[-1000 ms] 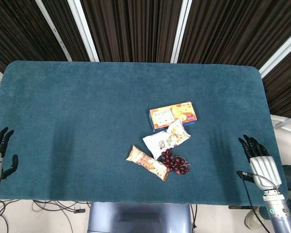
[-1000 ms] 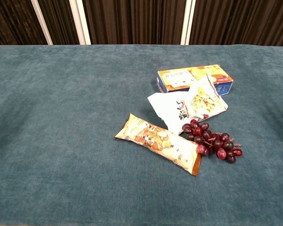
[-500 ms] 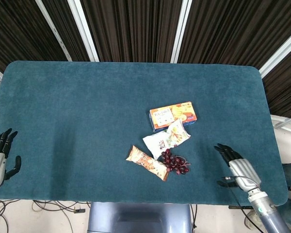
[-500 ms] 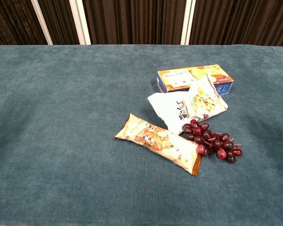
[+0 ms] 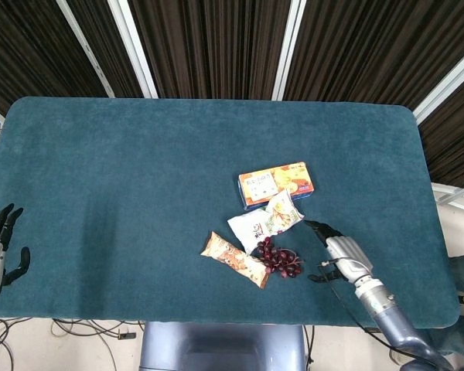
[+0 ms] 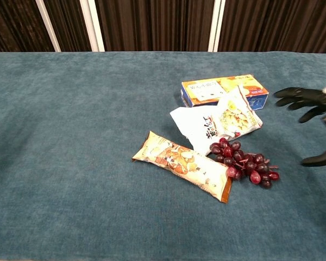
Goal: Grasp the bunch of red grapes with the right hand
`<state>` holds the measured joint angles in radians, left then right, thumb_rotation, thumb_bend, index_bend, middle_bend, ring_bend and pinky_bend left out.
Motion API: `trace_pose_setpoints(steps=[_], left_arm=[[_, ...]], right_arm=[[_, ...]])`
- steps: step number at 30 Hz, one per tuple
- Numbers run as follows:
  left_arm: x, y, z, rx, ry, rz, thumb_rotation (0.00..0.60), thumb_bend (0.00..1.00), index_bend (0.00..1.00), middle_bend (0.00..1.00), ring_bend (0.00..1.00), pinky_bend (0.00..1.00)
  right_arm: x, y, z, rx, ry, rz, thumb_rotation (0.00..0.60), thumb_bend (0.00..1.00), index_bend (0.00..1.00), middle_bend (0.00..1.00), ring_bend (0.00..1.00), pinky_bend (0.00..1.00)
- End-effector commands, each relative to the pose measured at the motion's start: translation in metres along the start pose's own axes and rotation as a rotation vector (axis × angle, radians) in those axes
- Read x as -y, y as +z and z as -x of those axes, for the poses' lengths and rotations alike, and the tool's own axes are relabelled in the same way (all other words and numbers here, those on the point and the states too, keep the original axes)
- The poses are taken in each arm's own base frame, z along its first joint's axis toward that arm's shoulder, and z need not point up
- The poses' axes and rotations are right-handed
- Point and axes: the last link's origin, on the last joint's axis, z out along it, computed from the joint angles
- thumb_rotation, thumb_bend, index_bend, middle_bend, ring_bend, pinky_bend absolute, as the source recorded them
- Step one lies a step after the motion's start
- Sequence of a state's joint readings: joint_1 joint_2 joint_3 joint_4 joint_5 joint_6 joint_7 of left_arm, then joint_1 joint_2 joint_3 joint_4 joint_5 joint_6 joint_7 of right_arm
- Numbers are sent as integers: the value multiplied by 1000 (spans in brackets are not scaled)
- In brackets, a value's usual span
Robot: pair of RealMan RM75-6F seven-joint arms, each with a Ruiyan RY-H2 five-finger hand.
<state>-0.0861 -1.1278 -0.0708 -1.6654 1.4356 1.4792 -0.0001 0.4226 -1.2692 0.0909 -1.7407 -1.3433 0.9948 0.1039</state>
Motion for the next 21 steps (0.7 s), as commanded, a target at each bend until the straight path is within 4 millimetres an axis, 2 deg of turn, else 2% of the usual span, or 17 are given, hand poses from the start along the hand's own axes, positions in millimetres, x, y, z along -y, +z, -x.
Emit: trace_pose_setpoints(steps=[1,3,6,10,18,21], left_arm=[[0,0,0,3,0,-1,600,544,20,0,7,21],[-1,0,1,12,-3,-2,600,544,20,0,7,21],[-1,0,1,10,-4,-3,600,544,20,0,7,21],[0,1,0,11,-10,-9,600,545,20,0,7,21],[0,1,-1,13,-13,-9,600,544,20,0,6,21],[0,1,-1,15,-14,-10,600,544,20,0,7,22]], right_arm=[[15,9,12,7,35,-4,600,0,46,152,149,190],[24,20,28,30,3,-5,600,0,54,152,149,190],[29,29,38,12,-19,17,600,0,68,162,157,190],[36,35,49,25,-3,35,600,1,119,223,222,190],[38,44,60,19,-6,70,600,105,243,337,347,191],[39,45,60,3,3,77,600,143,314,425,427,230]])
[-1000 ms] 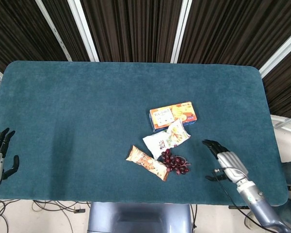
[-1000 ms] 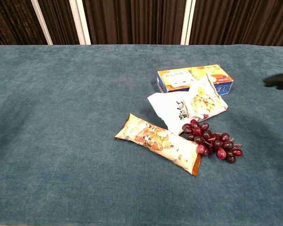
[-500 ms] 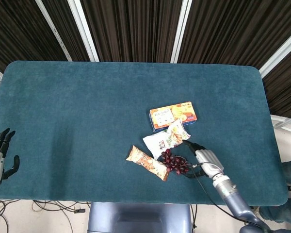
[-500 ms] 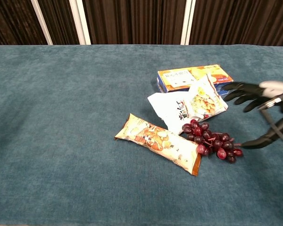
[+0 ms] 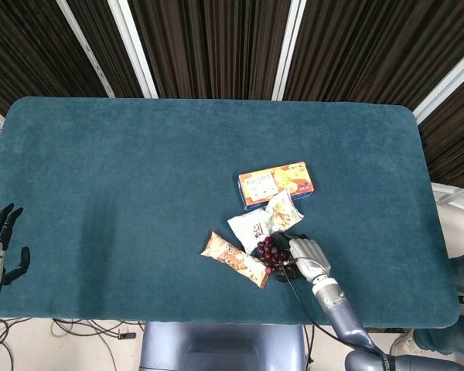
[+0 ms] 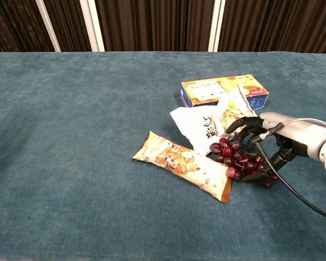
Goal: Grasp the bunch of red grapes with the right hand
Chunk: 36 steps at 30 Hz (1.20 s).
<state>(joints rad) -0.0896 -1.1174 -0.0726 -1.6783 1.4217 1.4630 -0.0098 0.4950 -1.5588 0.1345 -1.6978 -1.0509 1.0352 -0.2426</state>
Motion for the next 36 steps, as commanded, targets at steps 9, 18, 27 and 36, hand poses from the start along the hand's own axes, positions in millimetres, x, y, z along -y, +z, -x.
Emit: trace_pose_setpoints(steps=[9,18,27,36], left_arm=[[-1,0,1,7,-2,-2,600,544,20,0,7,22],[0,1,-1,8,-16,-7,600,545,20,0,7,22],[-1,1,-2,16,-23,-9,600,546,26,0,7,22],[-2,1,-1,20,-23,-7,600,545,26,0,7,23]], right_arm=[[3,4,10,37,34,15,600,194,358,467,468,248],[12,14,11,36,51,-2,600,271,457,581,596,407],[10,9,0,55,93,-51,600,397,519,671,689,519],[22,-2,-32,30,89,-130,600,400,519,669,685,519]])
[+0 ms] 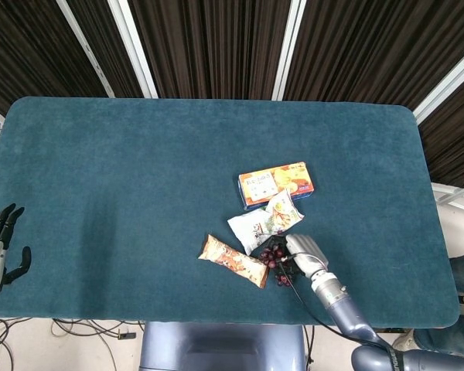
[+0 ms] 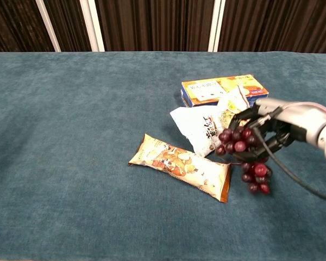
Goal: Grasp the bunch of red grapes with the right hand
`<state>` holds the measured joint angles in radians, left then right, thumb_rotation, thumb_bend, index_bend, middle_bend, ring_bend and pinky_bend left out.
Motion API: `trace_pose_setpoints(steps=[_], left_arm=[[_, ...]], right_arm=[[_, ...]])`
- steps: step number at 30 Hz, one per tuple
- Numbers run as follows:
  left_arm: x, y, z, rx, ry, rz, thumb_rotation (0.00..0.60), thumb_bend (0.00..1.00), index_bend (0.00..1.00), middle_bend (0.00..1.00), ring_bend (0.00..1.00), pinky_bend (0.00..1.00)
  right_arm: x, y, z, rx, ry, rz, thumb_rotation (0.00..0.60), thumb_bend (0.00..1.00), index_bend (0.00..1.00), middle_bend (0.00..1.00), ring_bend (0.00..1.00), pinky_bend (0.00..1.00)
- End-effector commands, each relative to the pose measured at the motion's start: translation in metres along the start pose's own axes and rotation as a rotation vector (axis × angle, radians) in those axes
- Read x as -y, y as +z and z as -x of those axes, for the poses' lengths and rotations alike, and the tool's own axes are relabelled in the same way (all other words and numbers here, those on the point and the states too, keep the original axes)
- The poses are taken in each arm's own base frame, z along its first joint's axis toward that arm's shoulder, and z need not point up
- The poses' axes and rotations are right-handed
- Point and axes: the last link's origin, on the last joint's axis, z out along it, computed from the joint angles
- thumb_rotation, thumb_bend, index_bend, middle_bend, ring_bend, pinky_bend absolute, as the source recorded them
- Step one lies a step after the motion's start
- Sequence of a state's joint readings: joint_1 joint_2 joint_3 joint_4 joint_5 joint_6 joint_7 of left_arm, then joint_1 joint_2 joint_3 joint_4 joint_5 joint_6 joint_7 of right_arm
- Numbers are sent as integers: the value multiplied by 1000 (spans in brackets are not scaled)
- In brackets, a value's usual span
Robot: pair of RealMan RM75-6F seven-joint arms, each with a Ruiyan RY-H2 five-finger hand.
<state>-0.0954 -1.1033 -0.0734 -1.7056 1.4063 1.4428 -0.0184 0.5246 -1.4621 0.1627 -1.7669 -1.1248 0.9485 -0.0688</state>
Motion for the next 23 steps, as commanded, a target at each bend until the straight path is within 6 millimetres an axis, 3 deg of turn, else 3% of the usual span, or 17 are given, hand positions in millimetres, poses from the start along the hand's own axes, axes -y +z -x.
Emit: trace_pose_setpoints(steps=[1,13,23], left_arm=[[0,0,0,1,2,1,600,545,26,0,7,23],[1,-1,1,-1,0,0,600,545,26,0,7,22],[1,-2,1,-3,5,0,600,545,26,0,7,22]], right_arm=[[10,-1,-13,-14,-13,-35,600,400,519,669,685,519],[53,0,-89,-88,53,-147,600,400,519,666,682,519],[76,-12,-146,-173,157,-233,600,399,519,666,682,520]])
